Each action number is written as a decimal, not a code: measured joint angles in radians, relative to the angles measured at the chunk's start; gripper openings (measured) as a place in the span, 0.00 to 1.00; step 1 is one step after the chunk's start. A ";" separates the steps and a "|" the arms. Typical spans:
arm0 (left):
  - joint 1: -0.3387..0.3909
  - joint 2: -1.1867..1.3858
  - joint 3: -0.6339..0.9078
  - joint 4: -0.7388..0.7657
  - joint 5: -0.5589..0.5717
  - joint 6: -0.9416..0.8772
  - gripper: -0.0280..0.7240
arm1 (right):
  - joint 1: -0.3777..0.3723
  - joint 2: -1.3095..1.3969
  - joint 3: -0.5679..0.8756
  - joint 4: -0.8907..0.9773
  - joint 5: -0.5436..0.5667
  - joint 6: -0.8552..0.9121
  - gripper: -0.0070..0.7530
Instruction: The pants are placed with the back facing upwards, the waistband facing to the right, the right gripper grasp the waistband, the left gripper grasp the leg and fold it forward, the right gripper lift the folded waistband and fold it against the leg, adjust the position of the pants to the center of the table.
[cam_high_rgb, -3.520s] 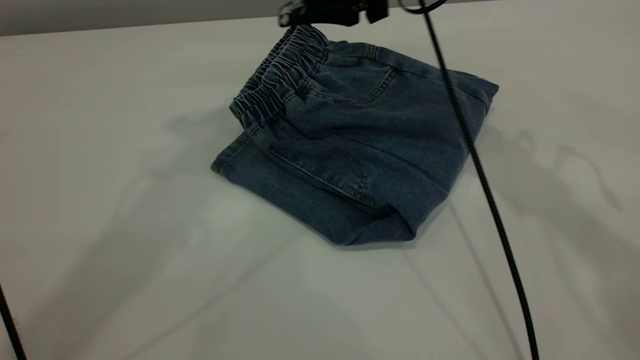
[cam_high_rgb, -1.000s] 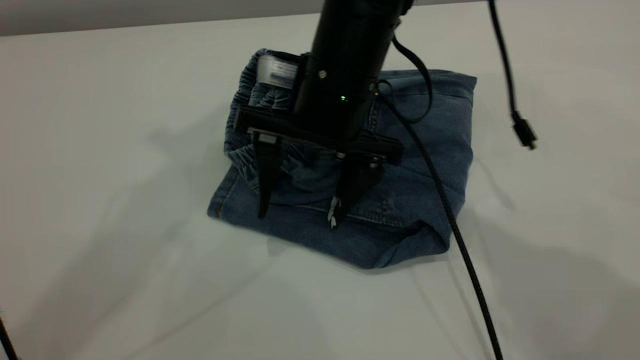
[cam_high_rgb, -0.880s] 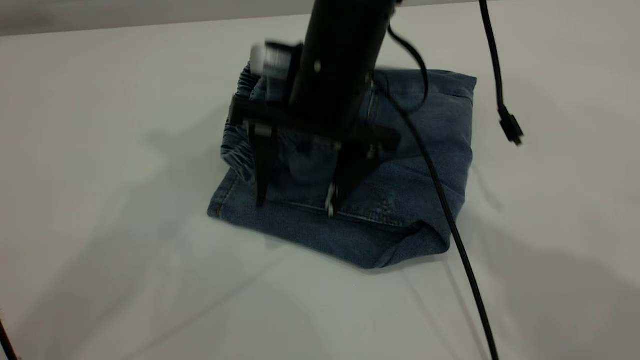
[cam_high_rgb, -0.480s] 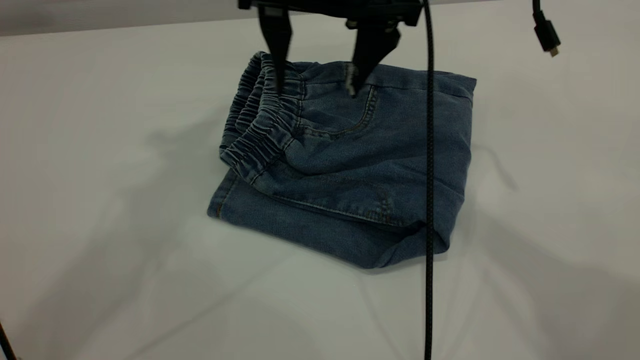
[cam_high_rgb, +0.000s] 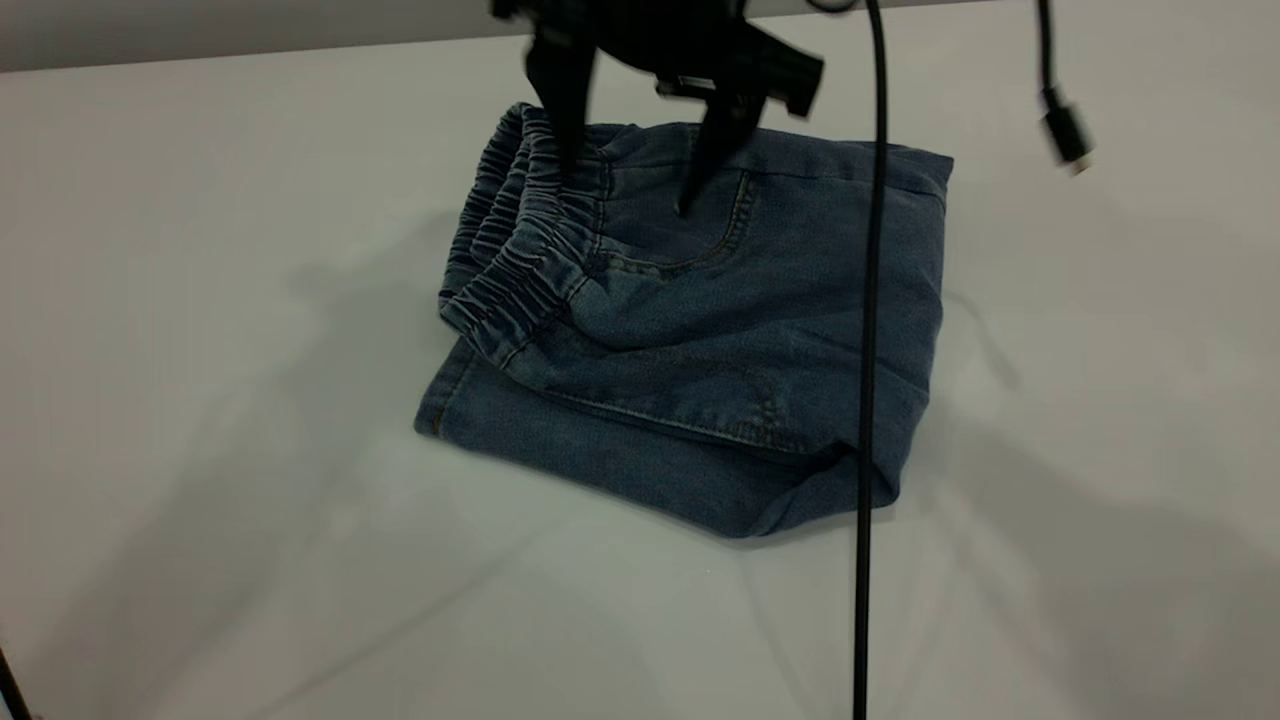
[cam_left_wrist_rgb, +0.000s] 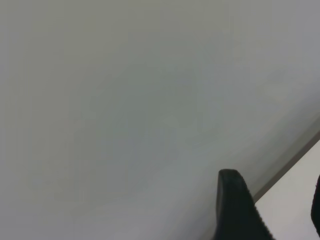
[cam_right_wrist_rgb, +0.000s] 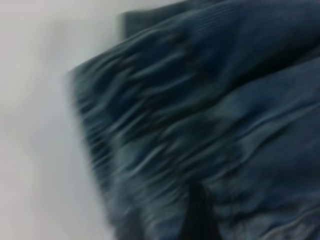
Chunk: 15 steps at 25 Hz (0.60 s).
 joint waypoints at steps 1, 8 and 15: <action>0.000 -0.004 0.000 -0.001 0.000 0.000 0.50 | 0.000 0.012 0.000 0.004 0.010 0.019 0.62; 0.000 -0.017 0.000 -0.003 0.002 0.000 0.50 | 0.001 0.062 0.000 0.047 -0.039 0.043 0.61; 0.000 -0.017 0.000 -0.002 0.008 0.000 0.50 | 0.003 0.126 0.000 0.081 -0.019 -0.040 0.61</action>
